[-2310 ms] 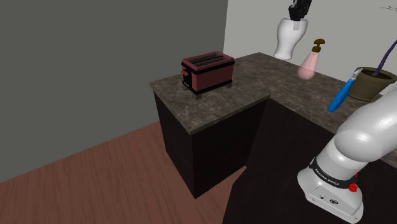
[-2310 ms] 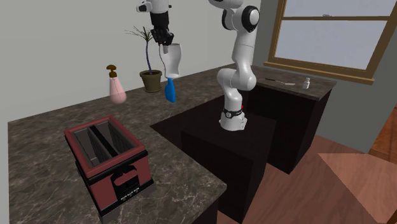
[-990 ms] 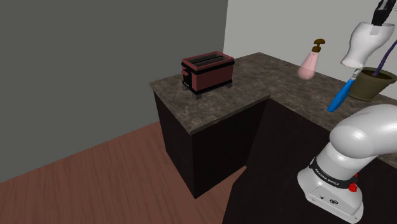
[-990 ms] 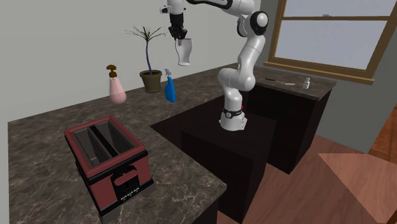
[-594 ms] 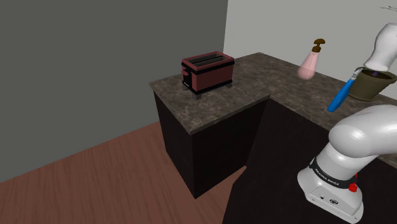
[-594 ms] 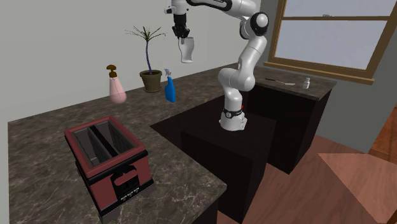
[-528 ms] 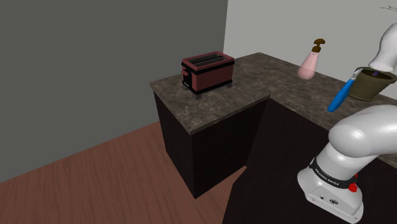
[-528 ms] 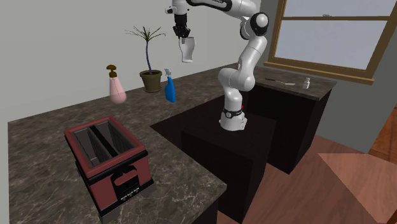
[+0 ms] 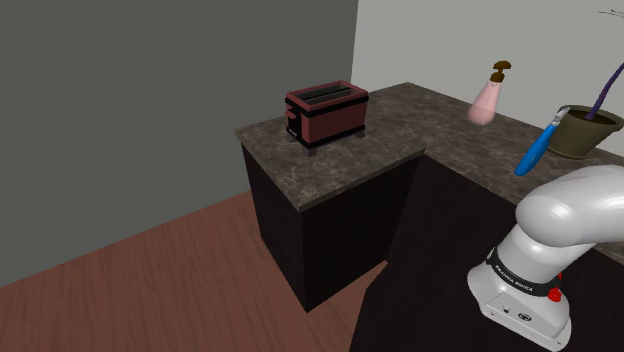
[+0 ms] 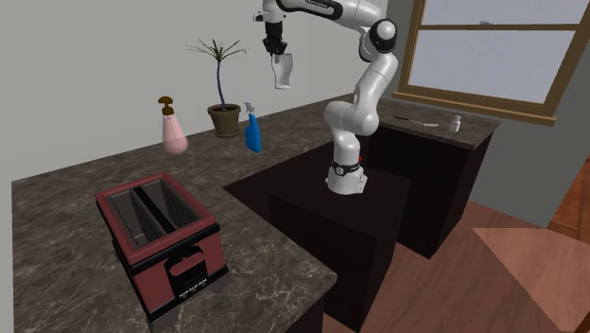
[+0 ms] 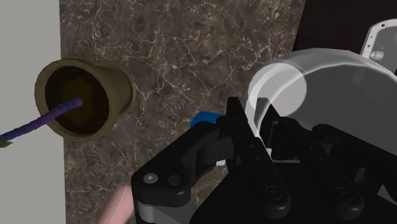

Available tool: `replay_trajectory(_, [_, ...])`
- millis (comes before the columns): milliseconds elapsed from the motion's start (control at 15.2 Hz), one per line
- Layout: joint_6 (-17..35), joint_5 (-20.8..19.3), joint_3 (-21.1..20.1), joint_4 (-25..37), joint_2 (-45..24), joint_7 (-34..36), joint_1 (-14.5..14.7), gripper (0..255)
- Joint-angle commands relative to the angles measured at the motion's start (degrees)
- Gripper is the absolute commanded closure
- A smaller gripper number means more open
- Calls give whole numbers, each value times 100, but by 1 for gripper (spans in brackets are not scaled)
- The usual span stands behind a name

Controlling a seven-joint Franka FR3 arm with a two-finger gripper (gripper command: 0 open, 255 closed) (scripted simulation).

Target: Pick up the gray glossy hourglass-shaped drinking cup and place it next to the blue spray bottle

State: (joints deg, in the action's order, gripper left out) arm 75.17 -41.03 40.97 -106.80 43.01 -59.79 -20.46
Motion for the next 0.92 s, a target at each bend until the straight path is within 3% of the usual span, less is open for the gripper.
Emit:
replay_trajectory(0, [96,-71,82,-110,63,-37,-22,255])
replay_trajectory(858, [803,-353,301,-1304,537,317,-210,255])
